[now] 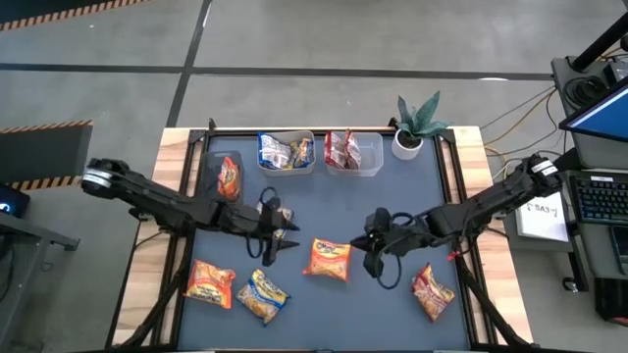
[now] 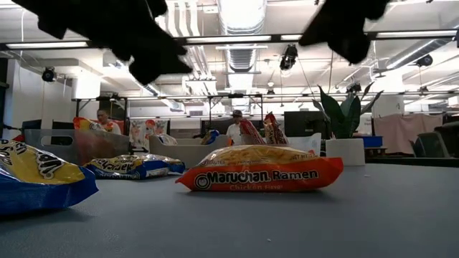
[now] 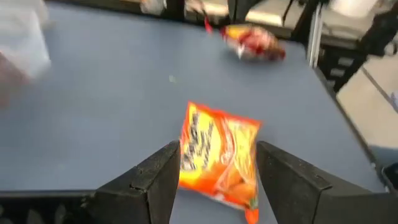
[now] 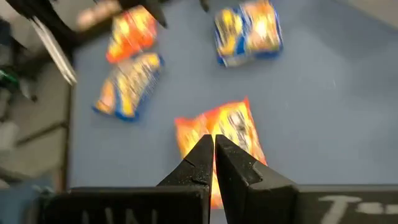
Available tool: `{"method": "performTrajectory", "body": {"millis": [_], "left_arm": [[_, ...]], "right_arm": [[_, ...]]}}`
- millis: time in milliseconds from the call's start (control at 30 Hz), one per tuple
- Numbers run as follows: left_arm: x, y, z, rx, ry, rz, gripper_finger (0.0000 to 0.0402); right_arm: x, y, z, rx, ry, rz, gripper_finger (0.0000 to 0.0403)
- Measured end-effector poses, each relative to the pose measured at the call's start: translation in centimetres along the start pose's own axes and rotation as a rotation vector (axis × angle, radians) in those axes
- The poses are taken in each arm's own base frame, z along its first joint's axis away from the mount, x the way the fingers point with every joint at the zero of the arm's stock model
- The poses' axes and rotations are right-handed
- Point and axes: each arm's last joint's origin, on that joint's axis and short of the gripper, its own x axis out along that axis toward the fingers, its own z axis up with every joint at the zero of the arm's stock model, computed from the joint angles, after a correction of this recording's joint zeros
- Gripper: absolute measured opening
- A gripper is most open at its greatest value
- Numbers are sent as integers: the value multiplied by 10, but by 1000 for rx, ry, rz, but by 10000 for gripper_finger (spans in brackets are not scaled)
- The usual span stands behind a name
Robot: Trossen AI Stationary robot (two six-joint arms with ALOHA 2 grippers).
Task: Sort Maruchan noodles
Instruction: Put the orange noodle pack into the black bin
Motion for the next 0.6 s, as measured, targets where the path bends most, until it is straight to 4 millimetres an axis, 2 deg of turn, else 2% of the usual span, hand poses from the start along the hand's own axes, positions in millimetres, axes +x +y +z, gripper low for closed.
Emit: {"method": "performTrajectory", "body": {"millis": [167, 267, 433, 600], "left_arm": [[27, 1, -22, -13, 89, -2, 194], [43, 1, -32, -14, 84, -4, 194], [67, -2, -41, -15, 45, -92, 194], [98, -8, -42, 23, 78, -130, 194]], "right_arm": [[25, -11, -29, -37, 127, -40, 9], [39, -17, -45, -42, 197, -75, 9], [57, -18, -55, -20, 234, -72, 9], [64, -15, -55, -25, 211, -40, 9]]}}
